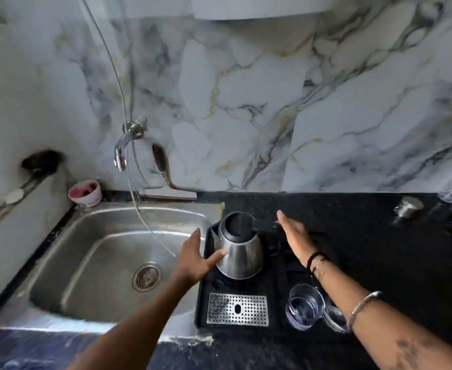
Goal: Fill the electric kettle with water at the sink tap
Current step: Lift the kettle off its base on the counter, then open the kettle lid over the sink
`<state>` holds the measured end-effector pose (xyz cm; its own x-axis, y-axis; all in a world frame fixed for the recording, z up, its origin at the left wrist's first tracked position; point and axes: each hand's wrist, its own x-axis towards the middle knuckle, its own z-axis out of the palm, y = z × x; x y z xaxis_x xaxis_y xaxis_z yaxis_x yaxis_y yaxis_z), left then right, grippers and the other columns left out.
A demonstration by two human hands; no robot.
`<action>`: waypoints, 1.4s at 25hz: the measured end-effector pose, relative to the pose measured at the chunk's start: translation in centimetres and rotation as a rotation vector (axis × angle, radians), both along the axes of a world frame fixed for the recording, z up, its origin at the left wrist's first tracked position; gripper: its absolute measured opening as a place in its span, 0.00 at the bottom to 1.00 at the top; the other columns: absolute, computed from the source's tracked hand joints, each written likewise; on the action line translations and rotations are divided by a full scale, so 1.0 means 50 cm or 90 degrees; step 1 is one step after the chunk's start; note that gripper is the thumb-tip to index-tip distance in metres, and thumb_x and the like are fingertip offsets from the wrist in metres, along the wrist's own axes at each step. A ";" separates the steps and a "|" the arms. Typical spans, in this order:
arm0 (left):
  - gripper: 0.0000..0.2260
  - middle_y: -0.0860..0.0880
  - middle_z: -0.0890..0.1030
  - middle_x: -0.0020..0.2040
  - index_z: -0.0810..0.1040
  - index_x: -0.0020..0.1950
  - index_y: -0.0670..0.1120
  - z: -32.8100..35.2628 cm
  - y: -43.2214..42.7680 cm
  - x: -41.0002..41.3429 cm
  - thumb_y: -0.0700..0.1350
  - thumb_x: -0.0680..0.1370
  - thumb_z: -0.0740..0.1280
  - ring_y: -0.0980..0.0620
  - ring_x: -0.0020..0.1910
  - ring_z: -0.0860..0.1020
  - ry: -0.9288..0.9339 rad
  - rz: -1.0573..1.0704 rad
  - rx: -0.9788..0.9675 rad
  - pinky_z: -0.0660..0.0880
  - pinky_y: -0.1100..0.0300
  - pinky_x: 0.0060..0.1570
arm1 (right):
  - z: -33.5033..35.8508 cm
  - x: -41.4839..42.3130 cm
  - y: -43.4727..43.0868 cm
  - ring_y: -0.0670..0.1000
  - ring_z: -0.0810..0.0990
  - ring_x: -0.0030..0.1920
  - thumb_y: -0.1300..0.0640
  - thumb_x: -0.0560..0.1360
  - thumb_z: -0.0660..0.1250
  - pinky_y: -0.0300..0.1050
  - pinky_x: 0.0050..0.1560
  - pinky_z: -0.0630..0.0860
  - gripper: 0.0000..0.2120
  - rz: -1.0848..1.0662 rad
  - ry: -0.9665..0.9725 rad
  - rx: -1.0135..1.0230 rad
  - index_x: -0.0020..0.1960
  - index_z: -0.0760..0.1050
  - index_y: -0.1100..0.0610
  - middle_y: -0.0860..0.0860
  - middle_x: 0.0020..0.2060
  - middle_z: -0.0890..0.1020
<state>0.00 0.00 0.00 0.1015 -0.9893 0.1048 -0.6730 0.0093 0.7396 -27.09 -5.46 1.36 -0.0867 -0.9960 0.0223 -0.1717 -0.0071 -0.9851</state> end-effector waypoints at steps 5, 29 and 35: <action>0.42 0.54 0.82 0.62 0.73 0.68 0.52 -0.061 -0.021 -0.167 0.63 0.58 0.82 0.56 0.60 0.79 0.099 -0.081 0.023 0.75 0.57 0.61 | -0.049 -0.075 0.020 0.53 0.73 0.37 0.35 0.65 0.72 0.47 0.38 0.68 0.41 0.022 -0.107 0.048 0.40 0.72 0.77 0.57 0.36 0.75; 0.26 0.29 0.52 0.78 0.71 0.62 0.33 0.082 -0.025 0.100 0.45 0.71 0.75 0.31 0.78 0.50 -0.166 0.117 -0.238 0.48 0.30 0.74 | 0.027 0.400 -0.057 0.50 0.60 0.21 0.44 0.66 0.72 0.39 0.23 0.56 0.22 -0.031 -0.240 0.008 0.24 0.65 0.52 0.48 0.19 0.63; 0.37 0.33 0.59 0.79 0.73 0.66 0.36 0.104 -0.098 0.278 0.51 0.63 0.78 0.36 0.78 0.57 -0.551 0.018 -0.252 0.50 0.32 0.71 | -0.021 0.573 -0.104 0.49 0.64 0.23 0.49 0.69 0.72 0.41 0.24 0.59 0.17 -0.072 -0.318 0.051 0.28 0.70 0.55 0.50 0.21 0.67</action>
